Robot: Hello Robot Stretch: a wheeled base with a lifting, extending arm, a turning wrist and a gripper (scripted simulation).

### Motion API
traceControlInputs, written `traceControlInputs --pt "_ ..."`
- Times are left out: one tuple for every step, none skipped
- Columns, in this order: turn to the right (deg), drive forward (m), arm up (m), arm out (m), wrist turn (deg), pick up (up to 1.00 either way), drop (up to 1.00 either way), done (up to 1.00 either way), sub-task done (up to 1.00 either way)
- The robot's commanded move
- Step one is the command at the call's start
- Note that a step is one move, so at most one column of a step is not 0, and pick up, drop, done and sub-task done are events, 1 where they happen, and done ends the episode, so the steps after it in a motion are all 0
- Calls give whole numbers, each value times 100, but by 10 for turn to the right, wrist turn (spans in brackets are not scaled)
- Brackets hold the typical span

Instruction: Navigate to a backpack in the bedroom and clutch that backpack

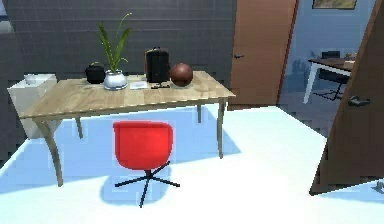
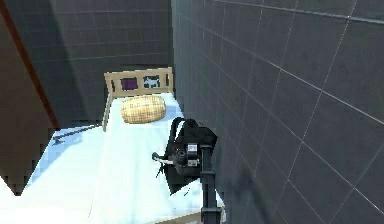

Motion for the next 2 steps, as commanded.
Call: traceControlInputs --pt "0 0 -30 0 0 0 0 0 0" --pt "0 0 0 0 0 100 0 0 0"
